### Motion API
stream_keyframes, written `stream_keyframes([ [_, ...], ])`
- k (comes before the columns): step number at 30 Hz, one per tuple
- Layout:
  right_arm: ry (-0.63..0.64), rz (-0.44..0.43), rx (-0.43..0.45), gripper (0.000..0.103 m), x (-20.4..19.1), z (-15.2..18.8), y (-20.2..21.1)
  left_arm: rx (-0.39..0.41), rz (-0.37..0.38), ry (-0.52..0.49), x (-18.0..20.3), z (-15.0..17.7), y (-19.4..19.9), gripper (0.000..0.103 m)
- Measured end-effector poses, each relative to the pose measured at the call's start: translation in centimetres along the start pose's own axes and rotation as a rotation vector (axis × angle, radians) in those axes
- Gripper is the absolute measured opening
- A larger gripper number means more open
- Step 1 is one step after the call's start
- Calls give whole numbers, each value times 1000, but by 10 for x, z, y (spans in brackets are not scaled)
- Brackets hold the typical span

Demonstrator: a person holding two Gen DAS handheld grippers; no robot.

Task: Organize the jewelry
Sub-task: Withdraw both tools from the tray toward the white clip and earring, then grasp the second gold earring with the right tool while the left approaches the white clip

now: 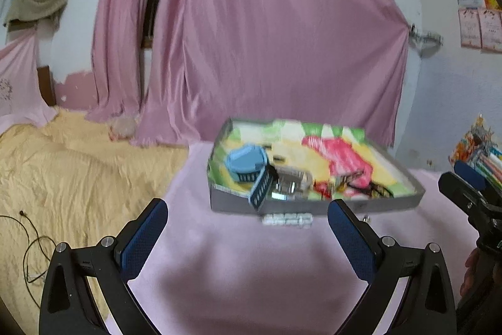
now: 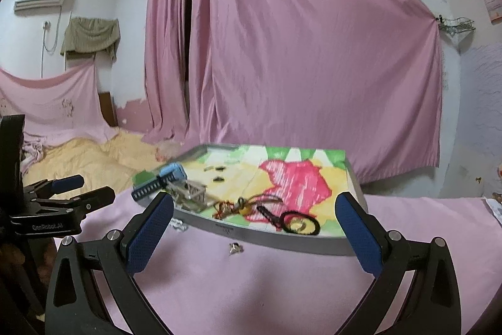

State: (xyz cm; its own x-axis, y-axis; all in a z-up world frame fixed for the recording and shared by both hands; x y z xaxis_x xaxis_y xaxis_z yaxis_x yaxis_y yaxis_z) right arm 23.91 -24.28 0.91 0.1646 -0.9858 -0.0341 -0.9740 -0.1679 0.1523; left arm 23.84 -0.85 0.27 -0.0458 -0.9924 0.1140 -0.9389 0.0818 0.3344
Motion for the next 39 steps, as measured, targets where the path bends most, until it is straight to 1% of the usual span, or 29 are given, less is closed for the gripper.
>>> stream_keyframes([
  [3, 2, 3, -53, 101, 0, 7, -9, -51, 10, 7, 1, 7, -9, 102],
  [7, 7, -4, -126, 101, -1, 16, -20, -116, 19, -12, 4, 16, -19, 102],
  [11, 2, -7, -206, 100, -1, 26, -33, -158, 36, -20, 10, 21, -27, 102],
  [12, -3, -9, -231, 96, -1, 29, -37, -166, 39, -21, 12, 22, -29, 102],
  [16, -5, -24, -306, 68, -4, 40, -46, -204, 59, -35, 19, 25, -35, 101],
  [18, -12, -34, -342, 63, -4, 45, -51, -221, 65, -45, 21, 26, -39, 96],
  [20, -21, -48, -378, 60, -4, 50, -55, -240, 68, -49, 22, 27, -43, 92],
  [22, -28, -67, -415, 52, -5, 56, -60, -264, 76, -48, 23, 29, -48, 89],
  [24, -32, -82, -441, 51, -7, 60, -63, -287, 81, -51, 25, 32, -52, 86],
  [26, -29, -99, -468, 47, -10, 64, -67, -315, 83, -56, 28, 35, -57, 81],
  [28, -17, -106, -492, 43, -13, 67, -72, -343, 89, -58, 31, 39, -61, 81],
  [30, -6, -110, -512, 42, -15, 70, -77, -370, 94, -61, 33, 42, -65, 80],
  [33, 7, -118, -530, 35, -19, 72, -82, -403, 94, -70, 36, 45, -71, 78],
  [36, 18, -127, -538, 34, -21, 71, -86, -415, 94, -76, 38, 44, -74, 77],
  [39, 29, -136, -546, 28, -23, 71, -89, -416, 85, -80, 38, 43, -78, 77],
])
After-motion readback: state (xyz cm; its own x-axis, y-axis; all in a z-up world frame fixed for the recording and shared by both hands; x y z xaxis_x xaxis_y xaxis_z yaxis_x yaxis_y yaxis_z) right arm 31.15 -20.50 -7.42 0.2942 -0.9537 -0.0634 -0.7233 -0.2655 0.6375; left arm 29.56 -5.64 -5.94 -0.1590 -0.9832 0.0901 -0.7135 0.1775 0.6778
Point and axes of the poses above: each gripper's, at about its wrist camera, not at the fingertips, and y roughly against the way its jaws point, x to its right, z to its underside, the point moved 7 cm from there along -y, roughly the way its jaws point, and after that the axes turned 8 degrees about x, right-handed, at the moved point
